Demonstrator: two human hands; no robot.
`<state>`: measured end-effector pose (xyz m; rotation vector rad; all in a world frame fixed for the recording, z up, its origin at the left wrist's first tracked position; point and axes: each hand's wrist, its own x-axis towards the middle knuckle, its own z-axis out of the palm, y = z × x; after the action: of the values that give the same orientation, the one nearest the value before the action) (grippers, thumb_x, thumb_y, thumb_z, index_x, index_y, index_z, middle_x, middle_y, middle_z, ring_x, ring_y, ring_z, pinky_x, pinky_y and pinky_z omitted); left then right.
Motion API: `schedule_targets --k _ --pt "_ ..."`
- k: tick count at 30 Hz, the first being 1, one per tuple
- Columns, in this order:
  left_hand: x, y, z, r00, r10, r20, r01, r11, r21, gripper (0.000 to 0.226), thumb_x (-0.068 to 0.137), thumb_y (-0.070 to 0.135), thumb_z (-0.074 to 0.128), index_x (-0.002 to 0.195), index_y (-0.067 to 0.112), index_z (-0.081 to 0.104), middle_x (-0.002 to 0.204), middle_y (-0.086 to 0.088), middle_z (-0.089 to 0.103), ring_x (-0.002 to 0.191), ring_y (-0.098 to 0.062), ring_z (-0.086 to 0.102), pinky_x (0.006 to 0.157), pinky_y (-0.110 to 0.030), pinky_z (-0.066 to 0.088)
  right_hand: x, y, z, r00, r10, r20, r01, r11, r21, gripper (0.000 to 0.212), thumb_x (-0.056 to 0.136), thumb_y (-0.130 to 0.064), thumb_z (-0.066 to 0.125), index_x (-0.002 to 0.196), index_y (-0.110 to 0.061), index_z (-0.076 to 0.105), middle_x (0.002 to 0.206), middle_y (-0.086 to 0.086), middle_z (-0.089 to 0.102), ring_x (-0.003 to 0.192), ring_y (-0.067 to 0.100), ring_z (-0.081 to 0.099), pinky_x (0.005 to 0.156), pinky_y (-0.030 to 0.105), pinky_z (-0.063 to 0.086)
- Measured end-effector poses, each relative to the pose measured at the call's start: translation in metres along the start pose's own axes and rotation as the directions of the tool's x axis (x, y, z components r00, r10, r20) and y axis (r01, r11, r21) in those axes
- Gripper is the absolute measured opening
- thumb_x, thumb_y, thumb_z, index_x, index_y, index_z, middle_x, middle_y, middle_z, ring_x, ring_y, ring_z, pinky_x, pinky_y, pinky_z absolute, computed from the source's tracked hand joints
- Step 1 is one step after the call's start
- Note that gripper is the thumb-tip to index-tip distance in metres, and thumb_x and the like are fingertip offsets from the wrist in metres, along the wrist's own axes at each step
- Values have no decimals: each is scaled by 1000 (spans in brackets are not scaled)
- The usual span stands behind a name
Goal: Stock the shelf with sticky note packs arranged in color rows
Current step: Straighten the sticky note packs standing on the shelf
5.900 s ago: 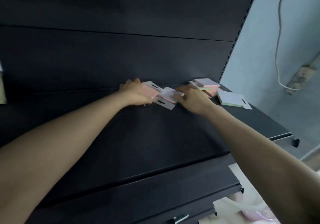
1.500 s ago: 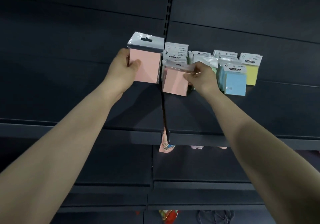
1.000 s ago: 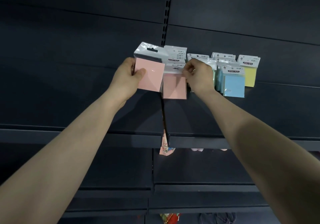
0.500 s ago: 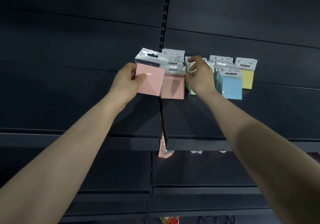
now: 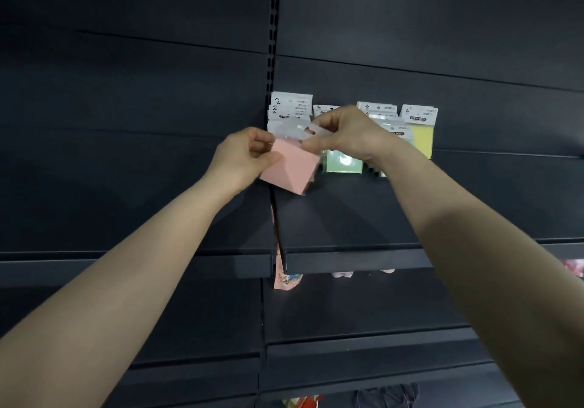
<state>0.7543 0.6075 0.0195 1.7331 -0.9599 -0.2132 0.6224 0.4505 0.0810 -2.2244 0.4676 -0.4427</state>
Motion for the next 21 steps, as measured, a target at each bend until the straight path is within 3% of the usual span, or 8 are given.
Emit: schedule_targets --k 2,5,7,11,15,21 --pt "1 -6 -3 1000 16 0 -16 990 139 35 84 18 71 118 19 61 111 4 65 99 -13 63 91 -27 49 0 5 -2 999 27 -28 -29 998 -63 20 79 -14 79 94 -2 73 74 -1 60 53 -3 49 50 7 36" --pt "1 -17 -7 996 48 69 -76 874 481 46 88 24 67 131 20 52 127 -2 58 112 -19 56 98 -35 45 7 12 1 995 7 -100 -24 985 -172 20 82 -22 77 91 -4 72 75 -2 58 61 6 47 48 9 35" --pt "0 -21 -6 992 41 119 -105 795 598 52 90 29 64 137 20 46 134 -6 52 120 -24 51 100 -35 40 16 16 7 986 -41 -161 1 970 -243 21 83 -25 76 89 -6 73 78 2 61 69 10 49 51 13 37" --pt "-2 -25 -5 989 41 141 -126 730 672 55 91 32 61 141 20 41 138 -7 47 124 -27 47 100 -35 37 30 26 23 953 -133 -273 29 935 -354 13 84 -25 70 92 -15 75 94 -2 72 96 15 61 79 23 46" --pt "-3 -29 -6 987 47 155 -143 703 697 56 91 31 61 142 20 40 139 -7 46 124 -28 45 101 -37 39 41 35 32 923 -220 -316 65 898 -435 12 84 -22 67 92 -19 74 97 -3 73 100 22 61 86 32 48" --pt "-4 -31 -9 985 49 166 -156 664 731 57 93 31 59 144 19 37 143 -8 42 127 -29 42 102 -39 40 44 40 38 909 -293 -296 93 835 -542 20 88 -20 63 107 -21 70 107 -1 70 108 26 51 90 35 42"
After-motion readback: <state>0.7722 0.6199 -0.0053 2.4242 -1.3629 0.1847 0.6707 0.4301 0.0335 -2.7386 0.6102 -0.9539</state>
